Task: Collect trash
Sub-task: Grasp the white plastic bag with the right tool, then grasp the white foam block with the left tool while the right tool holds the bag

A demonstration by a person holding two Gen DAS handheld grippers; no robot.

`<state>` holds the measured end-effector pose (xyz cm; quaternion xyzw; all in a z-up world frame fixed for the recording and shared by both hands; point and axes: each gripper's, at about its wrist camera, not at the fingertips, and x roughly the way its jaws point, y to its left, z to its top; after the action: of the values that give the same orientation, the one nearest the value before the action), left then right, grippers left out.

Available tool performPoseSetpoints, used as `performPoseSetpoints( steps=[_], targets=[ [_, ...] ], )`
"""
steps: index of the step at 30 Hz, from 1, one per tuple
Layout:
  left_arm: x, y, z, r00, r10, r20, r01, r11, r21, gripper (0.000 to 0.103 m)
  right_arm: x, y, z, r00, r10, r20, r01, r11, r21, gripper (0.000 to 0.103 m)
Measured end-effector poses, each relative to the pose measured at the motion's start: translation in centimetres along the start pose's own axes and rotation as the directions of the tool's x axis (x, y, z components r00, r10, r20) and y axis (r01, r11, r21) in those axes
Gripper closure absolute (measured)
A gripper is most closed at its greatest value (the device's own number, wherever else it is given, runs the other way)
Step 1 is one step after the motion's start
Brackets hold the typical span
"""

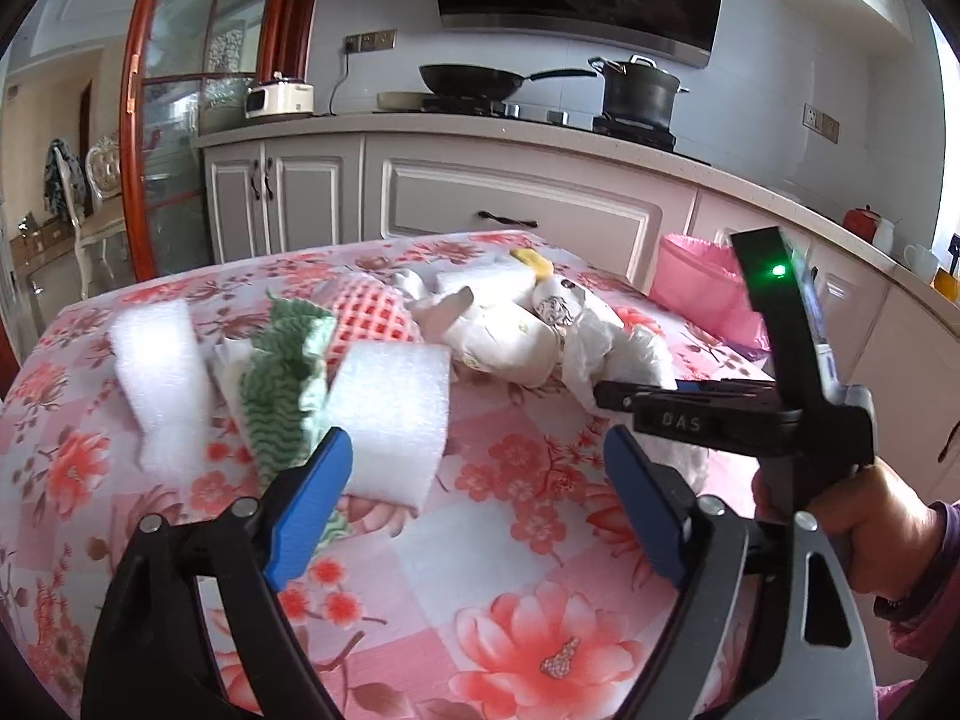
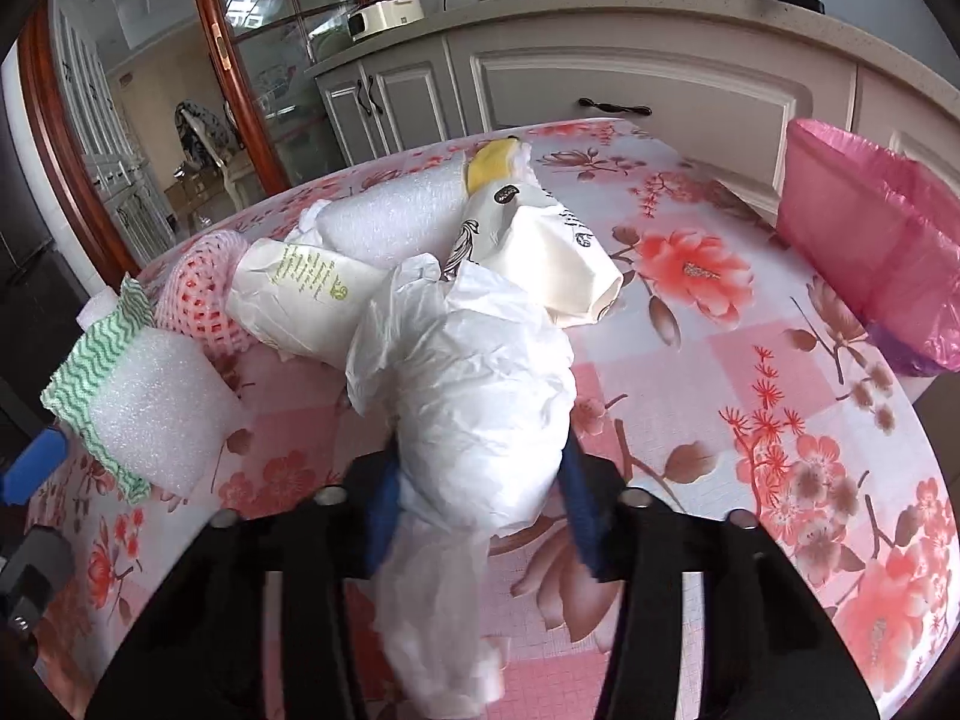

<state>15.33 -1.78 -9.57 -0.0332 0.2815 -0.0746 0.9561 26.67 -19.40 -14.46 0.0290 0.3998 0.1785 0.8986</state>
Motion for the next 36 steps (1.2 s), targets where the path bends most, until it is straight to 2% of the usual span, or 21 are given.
performPoseSetpoints(
  steps=[3, 10, 14, 17, 20, 23, 25, 28, 36],
  targets=[
    [1.1, 0.1, 0.4, 1.0, 0.011, -0.016, -0.011, 1.0, 0.007, 0.022, -1.2, -0.7, -0.2, 1.0, 0.008, 0.03, -0.008, 1.0, 0.01, 0.067],
    [3.1, 1.1, 1.9, 0.995, 0.097, -0.016, -0.097, 0.995, 0.017, 0.022, -3.2, -1.2, -0.6, 0.998, 0.015, 0.065, -0.016, 1.0, 0.019, 0.067],
    [2.7, 2.0, 2.3, 0.995, 0.103, -0.001, -0.103, 0.995, -0.012, 0.022, -3.7, -0.8, -0.9, 0.997, 0.022, 0.074, -0.023, 1.0, 0.013, 0.067],
    [2.7, 2.1, 2.3, 0.992, 0.126, 0.006, -0.126, 0.992, 0.013, 0.022, -3.8, -0.7, -1.2, 0.997, 0.03, 0.077, -0.032, 0.999, 0.019, 0.067],
    [3.7, 2.8, 2.1, 0.993, 0.11, -0.03, -0.111, 0.994, -0.006, 0.022, -3.9, -0.5, -1.5, 0.997, 0.03, 0.077, -0.031, 0.999, 0.016, 0.067],
    [4.2, 3.2, 1.9, 0.991, 0.13, -0.033, -0.131, 0.991, -0.013, 0.023, -4.0, -0.6, -1.6, 0.997, 0.028, 0.076, -0.03, 0.999, 0.015, 0.067],
    [4.4, 3.4, 2.0, 0.992, 0.123, -0.031, -0.123, 0.992, -0.008, 0.029, -4.1, -0.6, -1.6, 0.997, 0.026, 0.076, -0.027, 1.0, 0.015, 0.067],
    [4.4, 3.6, 2.3, 0.99, 0.14, -0.02, -0.14, 0.99, -0.012, 0.03, -4.2, -0.7, -1.7, 0.997, 0.025, 0.075, -0.026, 0.999, 0.018, 0.067],
    [6.0, 3.8, 2.2, 0.991, 0.09, -0.098, -0.093, 0.995, -0.028, 0.032, -4.6, -1.0, -1.7, 0.996, 0.021, 0.085, -0.023, 0.999, 0.026, 0.067]
  ],
)
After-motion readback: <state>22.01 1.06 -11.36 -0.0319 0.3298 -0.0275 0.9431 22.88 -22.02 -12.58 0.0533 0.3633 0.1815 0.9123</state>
